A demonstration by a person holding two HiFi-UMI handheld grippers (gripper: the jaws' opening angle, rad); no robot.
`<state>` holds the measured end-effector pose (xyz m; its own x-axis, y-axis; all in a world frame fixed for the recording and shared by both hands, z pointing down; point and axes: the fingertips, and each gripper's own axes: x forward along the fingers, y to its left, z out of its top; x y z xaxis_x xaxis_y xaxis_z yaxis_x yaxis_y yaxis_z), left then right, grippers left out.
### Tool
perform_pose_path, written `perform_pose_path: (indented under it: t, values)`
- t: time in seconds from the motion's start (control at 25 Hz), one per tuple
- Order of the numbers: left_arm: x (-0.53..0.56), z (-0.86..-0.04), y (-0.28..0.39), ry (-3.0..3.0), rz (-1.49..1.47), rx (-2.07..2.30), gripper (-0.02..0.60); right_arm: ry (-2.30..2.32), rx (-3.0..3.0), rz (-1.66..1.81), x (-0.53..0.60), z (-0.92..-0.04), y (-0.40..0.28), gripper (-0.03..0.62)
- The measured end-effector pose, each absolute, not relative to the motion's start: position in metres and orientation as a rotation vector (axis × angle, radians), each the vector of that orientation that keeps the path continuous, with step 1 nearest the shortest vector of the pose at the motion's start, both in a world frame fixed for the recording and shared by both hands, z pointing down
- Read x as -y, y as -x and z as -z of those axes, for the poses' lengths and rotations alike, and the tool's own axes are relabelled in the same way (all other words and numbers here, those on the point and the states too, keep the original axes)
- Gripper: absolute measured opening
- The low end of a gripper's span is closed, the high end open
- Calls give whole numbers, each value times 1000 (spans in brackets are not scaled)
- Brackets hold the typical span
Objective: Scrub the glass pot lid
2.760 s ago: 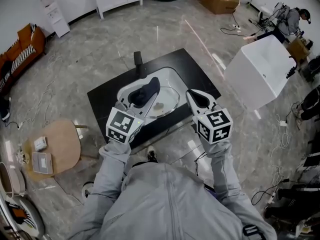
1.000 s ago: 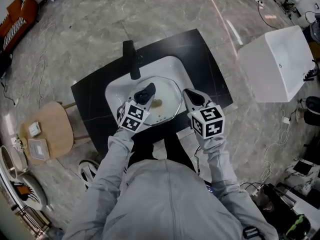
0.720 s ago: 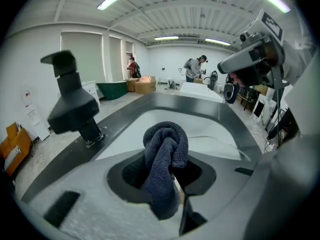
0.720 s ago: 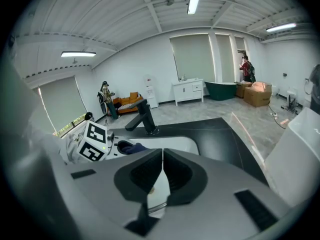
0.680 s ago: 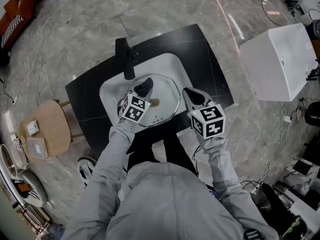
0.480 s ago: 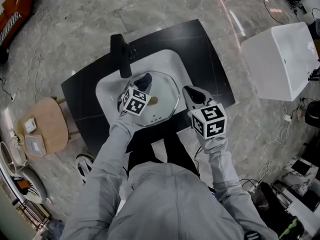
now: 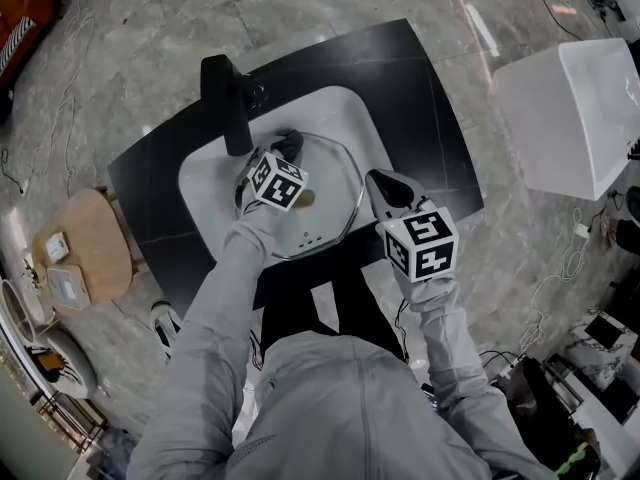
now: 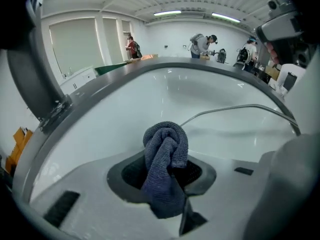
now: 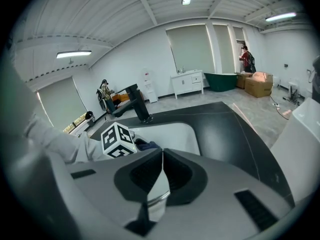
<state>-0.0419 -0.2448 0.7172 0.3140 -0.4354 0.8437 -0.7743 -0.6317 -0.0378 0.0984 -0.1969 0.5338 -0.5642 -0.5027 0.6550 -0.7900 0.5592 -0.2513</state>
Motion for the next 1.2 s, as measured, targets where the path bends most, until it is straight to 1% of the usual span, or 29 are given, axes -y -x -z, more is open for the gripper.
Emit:
perform_pose_path:
  t: [0.52,0.88,1.2]
  values:
    - [252,-736,28,-2168,-1132,1046,130,-1079,2246,-790,188,-542,-108,31]
    - [251,-728,12,-2161,-1024,1002,130,-1128,2233,-844,185,-550,-107,31]
    - [243,-710,-20,-2261,-984,870,130,-1221,2201,-860,175,-551,-118,31]
